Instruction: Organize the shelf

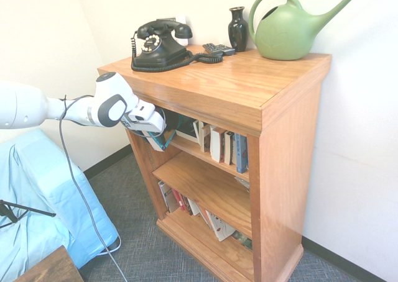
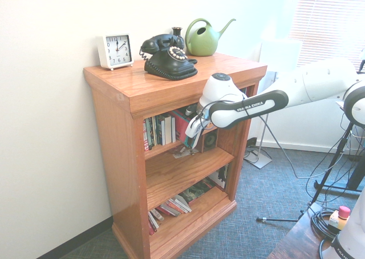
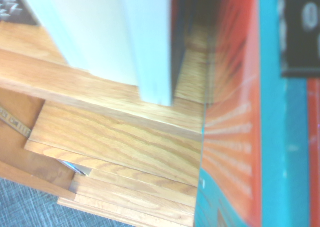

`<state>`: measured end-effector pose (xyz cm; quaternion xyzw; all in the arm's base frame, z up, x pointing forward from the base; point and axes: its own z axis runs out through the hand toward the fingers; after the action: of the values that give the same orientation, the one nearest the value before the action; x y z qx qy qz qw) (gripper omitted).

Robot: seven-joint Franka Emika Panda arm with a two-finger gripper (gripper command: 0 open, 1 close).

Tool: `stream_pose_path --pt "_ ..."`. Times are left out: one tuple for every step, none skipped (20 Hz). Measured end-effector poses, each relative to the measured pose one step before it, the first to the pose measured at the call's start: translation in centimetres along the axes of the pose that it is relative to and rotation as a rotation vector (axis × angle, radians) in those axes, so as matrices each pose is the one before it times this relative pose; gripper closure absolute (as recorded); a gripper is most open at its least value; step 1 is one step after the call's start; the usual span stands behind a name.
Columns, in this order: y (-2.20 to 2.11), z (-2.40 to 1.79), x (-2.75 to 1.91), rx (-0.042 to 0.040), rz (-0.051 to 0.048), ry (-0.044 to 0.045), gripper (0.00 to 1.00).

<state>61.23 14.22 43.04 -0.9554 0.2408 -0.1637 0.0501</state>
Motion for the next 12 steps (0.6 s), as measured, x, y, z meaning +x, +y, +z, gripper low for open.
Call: stream_pose_path --pt "0.080 -0.100 -0.441 -0.00217 -0.00273 0.00317 0.00" --pt "0.196 -0.138 -0.540 -0.00091 -0.00138 0.00379 0.00" --pt "0.211 -0.175 -0.451 0.00133 -0.00047 0.00559 0.00" --pt "0.254 -0.431 -0.344 0.00356 -0.00086 0.00905 0.00" --pt "0.309 -0.508 -0.304 0.00224 0.00045 0.00624 0.00" --pt "0.356 -0.486 -0.319 0.00057 0.00091 0.00364 0.00" --pt "0.329 -0.504 -0.317 0.00028 0.00026 0.00275 0.00" --pt "0.318 -0.526 -0.302 0.00080 0.00017 0.00325 0.00" --pt "0.309 -0.450 -0.315 0.00045 0.00003 0.00255 0.00" --pt "0.324 -0.348 -0.368 -0.00061 0.00003 0.00117 0.00" --pt "0.339 -0.315 -0.417 -0.00104 -0.00048 0.00036 0.00" --pt "0.332 -0.272 -0.434 0.00000 0.00016 -0.00001 0.00"
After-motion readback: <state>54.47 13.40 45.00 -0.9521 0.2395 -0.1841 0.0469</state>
